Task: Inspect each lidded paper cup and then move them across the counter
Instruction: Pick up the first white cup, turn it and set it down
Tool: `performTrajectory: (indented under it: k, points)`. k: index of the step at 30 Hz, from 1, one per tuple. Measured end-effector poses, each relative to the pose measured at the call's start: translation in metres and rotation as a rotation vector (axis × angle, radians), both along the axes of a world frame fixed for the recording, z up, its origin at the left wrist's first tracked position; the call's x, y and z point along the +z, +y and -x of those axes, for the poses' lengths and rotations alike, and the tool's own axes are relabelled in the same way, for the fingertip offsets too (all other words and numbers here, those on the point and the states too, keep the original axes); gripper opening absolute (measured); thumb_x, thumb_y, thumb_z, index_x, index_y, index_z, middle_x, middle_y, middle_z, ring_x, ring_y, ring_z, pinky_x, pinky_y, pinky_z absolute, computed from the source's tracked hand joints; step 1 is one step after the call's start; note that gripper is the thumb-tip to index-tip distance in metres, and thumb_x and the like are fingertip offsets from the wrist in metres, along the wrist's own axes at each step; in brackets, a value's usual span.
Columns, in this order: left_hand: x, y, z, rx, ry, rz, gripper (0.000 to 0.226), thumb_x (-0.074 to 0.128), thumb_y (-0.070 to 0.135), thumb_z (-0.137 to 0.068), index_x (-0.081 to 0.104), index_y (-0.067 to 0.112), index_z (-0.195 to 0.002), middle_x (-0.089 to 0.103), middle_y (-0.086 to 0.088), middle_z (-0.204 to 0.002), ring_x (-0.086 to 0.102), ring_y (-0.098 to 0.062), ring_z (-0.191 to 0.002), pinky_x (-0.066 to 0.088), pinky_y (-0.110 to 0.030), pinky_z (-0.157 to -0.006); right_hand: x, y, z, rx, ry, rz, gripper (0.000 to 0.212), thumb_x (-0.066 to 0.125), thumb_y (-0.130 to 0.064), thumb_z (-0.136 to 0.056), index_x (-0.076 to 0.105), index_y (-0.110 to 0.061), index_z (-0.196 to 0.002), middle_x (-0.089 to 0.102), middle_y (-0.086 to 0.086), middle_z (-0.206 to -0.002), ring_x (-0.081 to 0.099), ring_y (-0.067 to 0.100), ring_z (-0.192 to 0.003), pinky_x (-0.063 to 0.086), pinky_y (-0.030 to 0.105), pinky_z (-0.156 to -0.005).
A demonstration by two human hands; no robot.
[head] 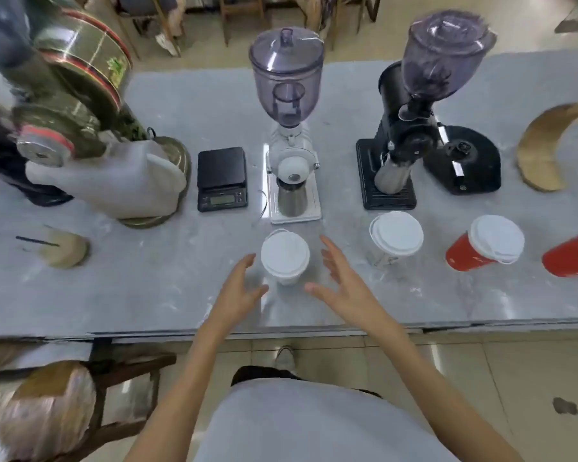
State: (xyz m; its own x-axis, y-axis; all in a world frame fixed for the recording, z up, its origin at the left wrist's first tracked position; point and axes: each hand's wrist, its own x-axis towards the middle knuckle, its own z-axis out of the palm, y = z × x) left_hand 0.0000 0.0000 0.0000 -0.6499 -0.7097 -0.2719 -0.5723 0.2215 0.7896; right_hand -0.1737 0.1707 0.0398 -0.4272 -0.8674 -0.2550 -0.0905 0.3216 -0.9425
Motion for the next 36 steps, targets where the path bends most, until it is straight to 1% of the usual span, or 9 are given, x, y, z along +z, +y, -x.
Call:
performTrajectory:
  k: [3, 5, 8, 13, 17, 22, 27, 31, 36]
  points:
    - [-0.005, -0.004, 0.014, -0.198, 0.122, -0.127, 0.089, 0.084, 0.026, -0.08, 0.028, 0.041, -0.148, 0.038, 0.031, -0.15, 0.035, 0.007, -0.138, 0.032, -0.019, -0.113, 0.0, -0.021, -0.01, 0.042, 0.173, 0.054, 0.102, 0.079, -0.035, -0.084, 0.007, -0.045, -0.156, 0.008, -0.029, -0.161, 0.008, -0.01, -0.147, 0.011, 0.009, -0.115]
    - [-0.004, 0.0, 0.024, -0.22, 0.159, -0.233, 0.092, 0.085, 0.036, -0.076, 0.025, 0.056, -0.144, 0.038, 0.042, -0.144, 0.035, 0.016, -0.135, 0.032, -0.007, -0.106, -0.004, -0.033, -0.018, 0.051, 0.209, 0.042, 0.103, 0.078, -0.033, -0.083, 0.005, -0.052, -0.153, 0.01, -0.02, -0.165, 0.008, -0.002, -0.151, 0.014, 0.021, -0.121]
    - [-0.012, 0.003, 0.03, -0.173, 0.187, -0.248, 0.085, 0.079, 0.04, -0.08, 0.025, 0.061, -0.142, 0.042, 0.041, -0.142, 0.039, 0.014, -0.134, 0.037, -0.005, -0.101, -0.014, -0.038, -0.027, 0.033, 0.239, -0.007, 0.093, 0.07, -0.035, -0.089, 0.004, -0.05, -0.154, 0.01, -0.002, -0.168, 0.009, 0.012, -0.154, 0.019, 0.045, -0.124]
    - [-0.012, 0.011, 0.036, -0.146, 0.219, -0.194, 0.075, 0.066, 0.021, -0.091, 0.026, 0.051, -0.147, 0.045, 0.033, -0.145, 0.043, 0.002, -0.137, 0.039, -0.01, -0.103, -0.007, -0.038, -0.026, 0.032, 0.298, -0.017, 0.089, 0.063, -0.039, -0.094, -0.001, -0.049, -0.155, 0.01, -0.002, -0.168, 0.015, 0.017, -0.153, 0.025, 0.047, -0.122]
    - [0.024, 0.017, 0.052, -0.179, 0.214, -0.118, 0.074, 0.071, 0.025, -0.088, 0.031, 0.05, -0.144, 0.049, 0.034, -0.14, 0.047, 0.006, -0.131, 0.043, -0.014, -0.1, 0.026, -0.033, 0.002, 0.056, 0.348, 0.032, 0.093, 0.067, -0.045, -0.09, 0.0, -0.049, -0.154, 0.012, -0.008, -0.166, 0.021, 0.011, -0.149, 0.03, 0.038, -0.119]
    - [0.113, 0.033, 0.123, -0.279, 0.207, 0.07, 0.073, 0.065, 0.047, -0.082, 0.03, 0.04, -0.145, 0.061, 0.017, -0.132, 0.062, -0.003, -0.112, 0.055, -0.026, -0.088, 0.103, -0.017, 0.071, -0.03, 0.469, 0.213, 0.097, 0.076, -0.047, -0.079, 0.008, -0.059, -0.148, 0.028, -0.006, -0.152, 0.023, -0.022, -0.13, 0.024, -0.002, -0.1]
    - [0.209, 0.064, 0.22, -0.234, 0.295, 0.235, 0.065, 0.066, 0.064, -0.076, 0.039, 0.042, -0.131, 0.064, 0.021, -0.121, 0.064, -0.004, -0.105, 0.058, -0.036, -0.084, 0.206, 0.012, 0.171, -0.084, 0.626, 0.318, 0.078, 0.074, -0.053, -0.072, 0.033, -0.061, -0.137, 0.046, -0.018, -0.135, 0.041, -0.012, -0.123, 0.043, 0.022, -0.1]
    - [0.278, 0.08, 0.3, -0.205, 0.436, 0.293, 0.062, 0.067, 0.072, -0.073, 0.038, 0.051, -0.124, 0.061, 0.036, -0.108, 0.062, 0.01, -0.095, 0.053, -0.018, -0.07, 0.289, 0.027, 0.256, -0.049, 0.727, 0.381, 0.067, 0.082, -0.048, -0.071, 0.053, -0.047, -0.13, 0.053, -0.029, -0.127, 0.051, -0.007, -0.115, 0.044, 0.014, -0.093]
    - [0.331, 0.09, 0.378, -0.242, 0.824, -0.2, 0.053, 0.06, 0.06, -0.088, 0.048, 0.036, -0.134, 0.063, 0.009, -0.127, 0.066, -0.011, -0.113, 0.061, -0.03, -0.08, 0.393, 0.044, 0.336, 0.062, 0.72, 0.487, 0.059, 0.086, -0.04, -0.071, 0.06, -0.042, -0.125, 0.061, -0.023, -0.123, 0.063, -0.006, -0.104, 0.053, 0.008, -0.071]
